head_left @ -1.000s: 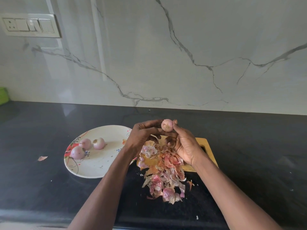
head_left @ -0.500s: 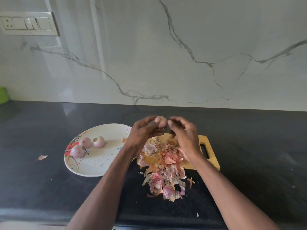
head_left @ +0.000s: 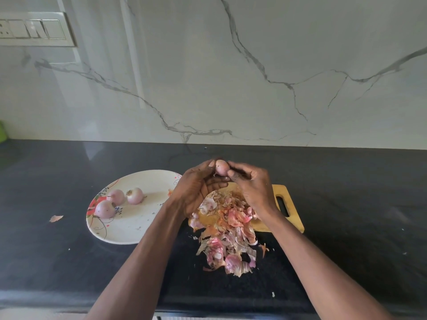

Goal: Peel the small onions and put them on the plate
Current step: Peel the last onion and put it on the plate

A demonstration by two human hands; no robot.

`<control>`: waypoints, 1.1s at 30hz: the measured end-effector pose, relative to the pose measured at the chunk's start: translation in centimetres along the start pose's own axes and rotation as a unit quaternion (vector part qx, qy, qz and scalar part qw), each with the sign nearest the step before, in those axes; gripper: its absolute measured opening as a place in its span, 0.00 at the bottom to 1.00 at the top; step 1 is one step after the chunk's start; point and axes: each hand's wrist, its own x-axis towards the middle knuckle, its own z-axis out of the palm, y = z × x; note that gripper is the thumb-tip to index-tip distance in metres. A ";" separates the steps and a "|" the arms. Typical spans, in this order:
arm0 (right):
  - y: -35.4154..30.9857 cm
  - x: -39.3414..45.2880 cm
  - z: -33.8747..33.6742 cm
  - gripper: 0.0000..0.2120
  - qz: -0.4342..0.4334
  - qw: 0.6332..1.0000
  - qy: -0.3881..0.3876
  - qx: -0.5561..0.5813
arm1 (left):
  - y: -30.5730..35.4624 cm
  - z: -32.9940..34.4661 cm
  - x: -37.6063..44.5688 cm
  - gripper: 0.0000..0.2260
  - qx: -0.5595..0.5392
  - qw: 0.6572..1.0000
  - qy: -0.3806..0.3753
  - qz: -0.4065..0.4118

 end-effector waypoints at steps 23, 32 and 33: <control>-1.1 -0.6 0.5 0.05 0.014 0.994 0.021 -0.105 | -1.0 0.3 0.2 0.07 0.088 0.994 0.054 0.036; -2.0 -0.6 0.1 0.05 0.107 0.994 0.020 0.005 | -1.3 0.0 0.3 0.07 0.101 0.992 0.060 0.046; -2.2 -0.6 0.2 0.04 0.120 0.992 0.011 0.030 | -1.3 -0.1 0.3 0.07 0.108 0.991 0.060 0.048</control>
